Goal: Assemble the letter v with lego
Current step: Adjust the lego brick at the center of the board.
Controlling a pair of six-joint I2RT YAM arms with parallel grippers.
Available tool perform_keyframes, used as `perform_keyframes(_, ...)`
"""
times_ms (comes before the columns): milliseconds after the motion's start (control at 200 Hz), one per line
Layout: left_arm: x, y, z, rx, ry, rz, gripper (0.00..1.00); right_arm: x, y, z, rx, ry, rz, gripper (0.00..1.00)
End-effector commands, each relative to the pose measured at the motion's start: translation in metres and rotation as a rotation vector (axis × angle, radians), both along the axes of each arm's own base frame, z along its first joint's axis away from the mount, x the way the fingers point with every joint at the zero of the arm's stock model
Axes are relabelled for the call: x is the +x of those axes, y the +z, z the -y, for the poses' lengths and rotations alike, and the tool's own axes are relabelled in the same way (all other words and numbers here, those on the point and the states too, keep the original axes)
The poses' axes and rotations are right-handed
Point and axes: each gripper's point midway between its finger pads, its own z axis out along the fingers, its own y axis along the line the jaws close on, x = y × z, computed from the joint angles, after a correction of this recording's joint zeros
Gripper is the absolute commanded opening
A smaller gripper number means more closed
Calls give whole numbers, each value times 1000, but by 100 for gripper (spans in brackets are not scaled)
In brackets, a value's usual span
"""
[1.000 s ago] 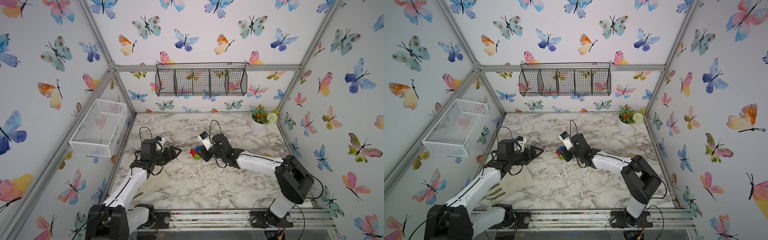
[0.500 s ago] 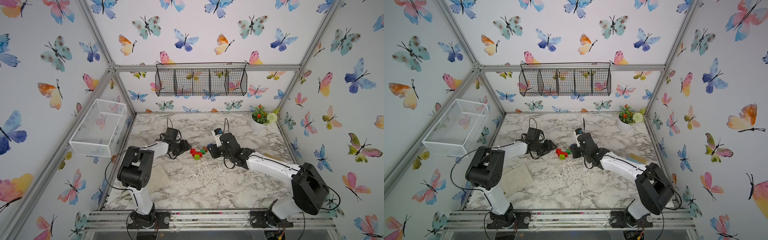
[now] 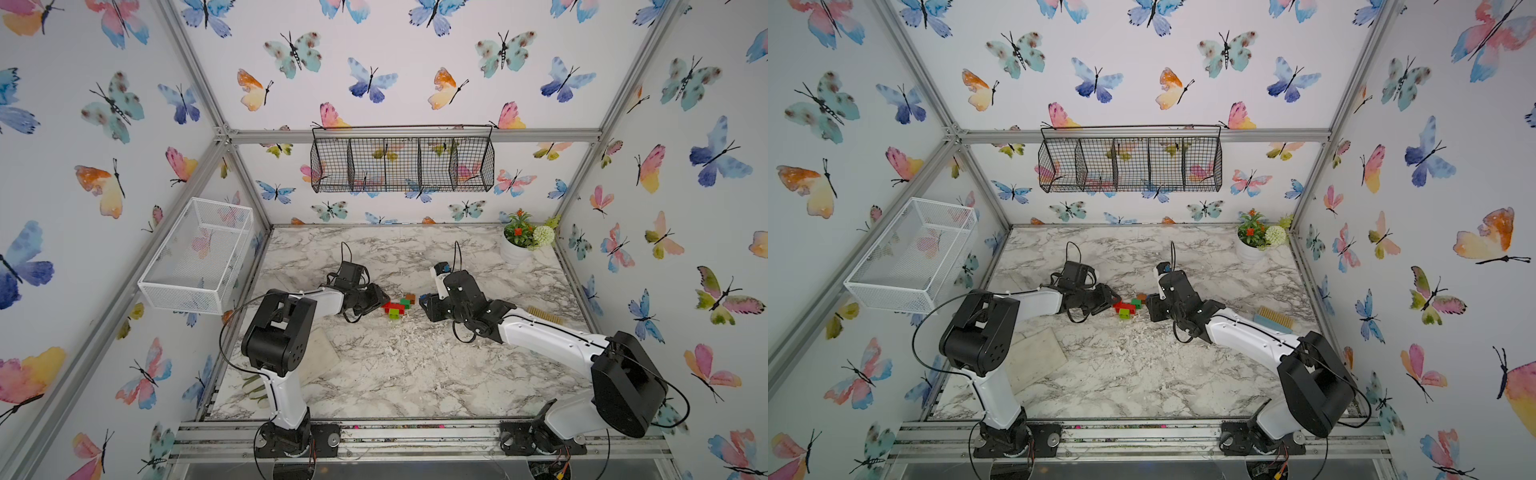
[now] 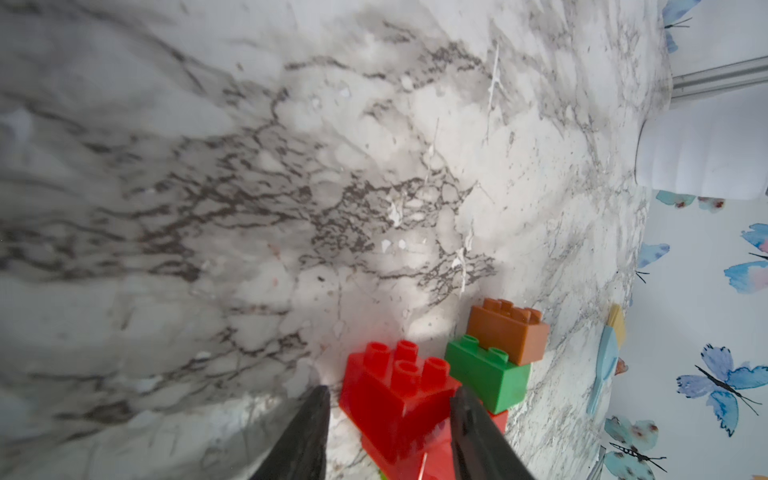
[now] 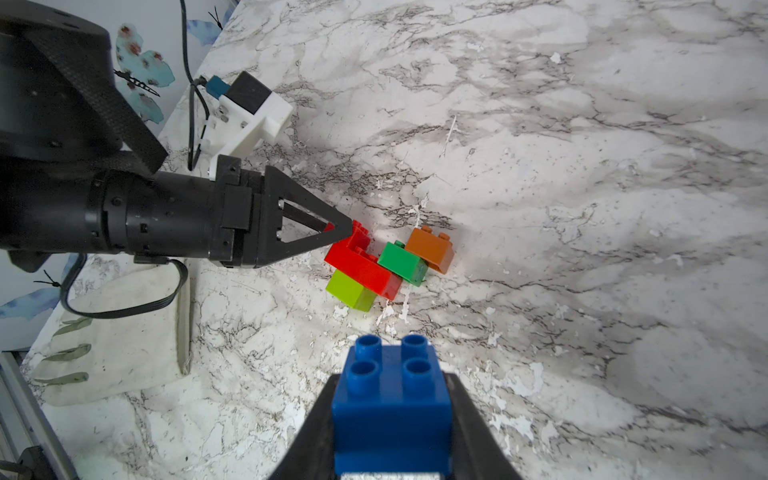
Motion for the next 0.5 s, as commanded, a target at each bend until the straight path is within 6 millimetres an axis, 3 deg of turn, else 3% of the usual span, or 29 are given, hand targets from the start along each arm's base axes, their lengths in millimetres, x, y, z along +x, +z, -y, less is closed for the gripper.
perform_keyframes(0, -20, -5, 1, 8, -3, -52, 45, -4, 2, 1, 13, 3, -22, 22)
perform_keyframes(496, -35, 25, 33, -62, -60, -8, 42, -6, -1, -4, 19, 21, -40, 22)
